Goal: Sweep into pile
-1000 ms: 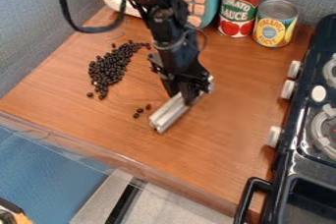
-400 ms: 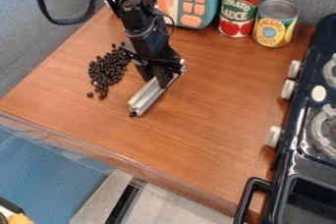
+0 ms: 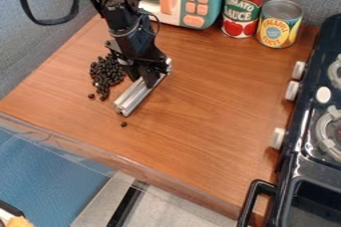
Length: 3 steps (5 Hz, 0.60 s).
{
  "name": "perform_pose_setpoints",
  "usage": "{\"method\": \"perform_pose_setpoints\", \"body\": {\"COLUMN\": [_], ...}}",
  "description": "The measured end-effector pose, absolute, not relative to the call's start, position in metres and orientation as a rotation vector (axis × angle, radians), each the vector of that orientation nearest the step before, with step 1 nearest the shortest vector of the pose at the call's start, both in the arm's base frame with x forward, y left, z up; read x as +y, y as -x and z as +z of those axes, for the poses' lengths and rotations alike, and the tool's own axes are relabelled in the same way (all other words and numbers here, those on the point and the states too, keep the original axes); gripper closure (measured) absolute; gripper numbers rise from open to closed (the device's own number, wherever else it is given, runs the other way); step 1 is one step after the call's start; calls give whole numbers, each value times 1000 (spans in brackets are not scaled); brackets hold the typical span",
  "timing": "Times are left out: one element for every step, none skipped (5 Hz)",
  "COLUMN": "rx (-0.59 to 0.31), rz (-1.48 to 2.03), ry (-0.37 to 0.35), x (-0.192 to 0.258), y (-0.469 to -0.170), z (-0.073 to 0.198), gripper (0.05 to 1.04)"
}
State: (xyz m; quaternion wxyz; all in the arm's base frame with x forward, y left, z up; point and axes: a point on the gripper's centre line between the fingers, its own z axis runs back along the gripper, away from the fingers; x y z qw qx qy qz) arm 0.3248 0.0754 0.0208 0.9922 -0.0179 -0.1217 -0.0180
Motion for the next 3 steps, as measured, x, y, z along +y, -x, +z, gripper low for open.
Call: {"method": "perform_pose_setpoints", "body": {"rx": [-250,-250,-251], "rz": [-23,-19,-11], "ry": [28,23,20], "x": [88,95,100], "y": [-330,-335,-338], "z": [22,24,24], "gripper": [743,743,743]}}
